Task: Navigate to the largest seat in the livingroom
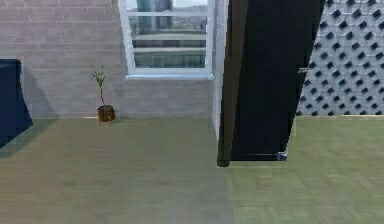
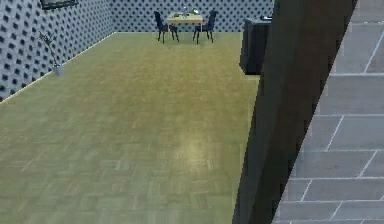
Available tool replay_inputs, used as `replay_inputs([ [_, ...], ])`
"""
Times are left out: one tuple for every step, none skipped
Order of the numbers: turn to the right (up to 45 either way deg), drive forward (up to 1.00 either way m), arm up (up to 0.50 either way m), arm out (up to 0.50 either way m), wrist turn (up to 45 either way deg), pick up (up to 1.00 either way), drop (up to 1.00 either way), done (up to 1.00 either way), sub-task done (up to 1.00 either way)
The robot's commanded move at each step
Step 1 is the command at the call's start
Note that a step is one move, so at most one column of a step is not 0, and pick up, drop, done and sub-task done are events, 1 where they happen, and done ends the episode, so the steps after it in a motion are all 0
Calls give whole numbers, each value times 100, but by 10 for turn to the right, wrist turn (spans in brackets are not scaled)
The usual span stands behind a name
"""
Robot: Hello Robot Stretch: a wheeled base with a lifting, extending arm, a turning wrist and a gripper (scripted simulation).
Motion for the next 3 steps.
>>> replay_inputs([
  [0, 50, 0, 0, 0, 0, 0, 0, 0],
  [-390, 0, 0, 0, 0, 0, 0, 0, 0],
  [0, 30, 0, 0, 0, 0, 0, 0, 0],
])
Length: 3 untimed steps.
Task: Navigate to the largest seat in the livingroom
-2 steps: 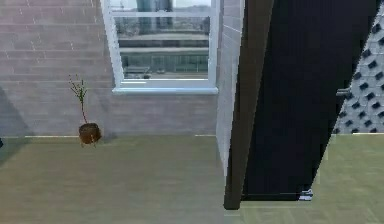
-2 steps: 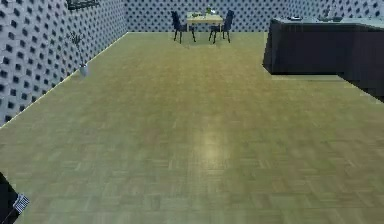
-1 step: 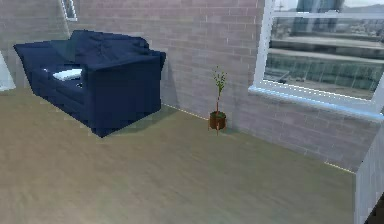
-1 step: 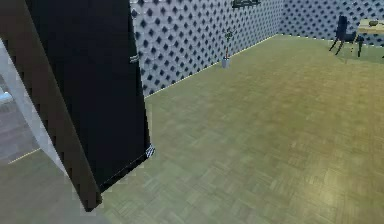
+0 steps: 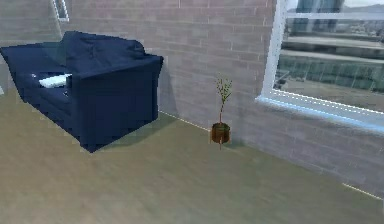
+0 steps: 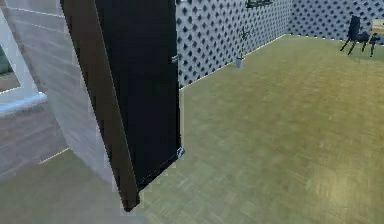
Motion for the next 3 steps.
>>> replay_inputs([
  [-450, 0, 0, 0, 0, 0, 0, 0, 0],
  [0, 100, 0, 0, 0, 0, 0, 0, 0],
  [0, 70, 0, 0, 0, 0, 0, 0, 0],
])
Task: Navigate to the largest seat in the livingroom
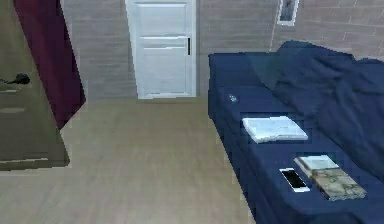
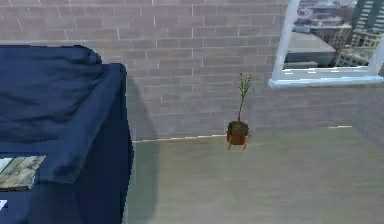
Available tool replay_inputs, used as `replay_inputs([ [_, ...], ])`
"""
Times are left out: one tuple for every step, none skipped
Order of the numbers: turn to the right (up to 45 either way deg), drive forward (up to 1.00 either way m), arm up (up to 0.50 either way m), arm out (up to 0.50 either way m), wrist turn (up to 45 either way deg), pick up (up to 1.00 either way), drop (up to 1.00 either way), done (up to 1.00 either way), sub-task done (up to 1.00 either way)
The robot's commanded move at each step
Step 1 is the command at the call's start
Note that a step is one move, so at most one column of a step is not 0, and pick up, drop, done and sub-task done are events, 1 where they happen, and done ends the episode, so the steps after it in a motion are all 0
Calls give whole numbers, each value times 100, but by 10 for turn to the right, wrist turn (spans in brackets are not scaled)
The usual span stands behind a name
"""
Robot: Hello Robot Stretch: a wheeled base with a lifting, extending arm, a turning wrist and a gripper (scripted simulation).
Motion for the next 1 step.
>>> replay_inputs([
  [270, 0, 0, 0, 0, 0, 0, 0, 0],
])
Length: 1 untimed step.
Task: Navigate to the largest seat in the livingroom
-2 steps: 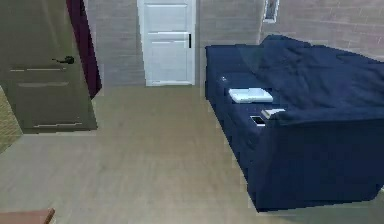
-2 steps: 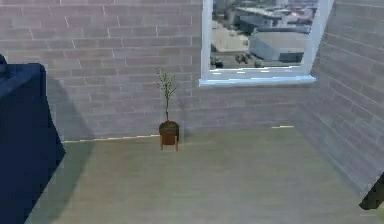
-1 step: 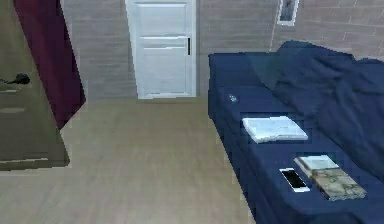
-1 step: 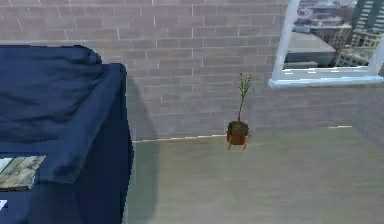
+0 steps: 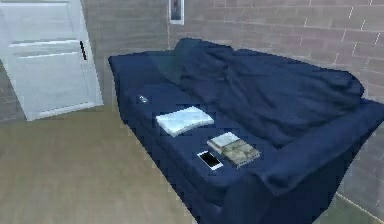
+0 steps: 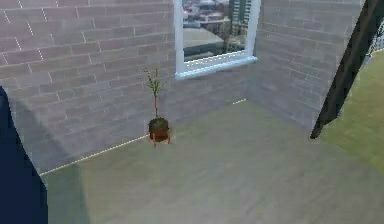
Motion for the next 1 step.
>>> replay_inputs([
  [0, 0, 0, 0, 0, 0, 0, 100, 0],
])
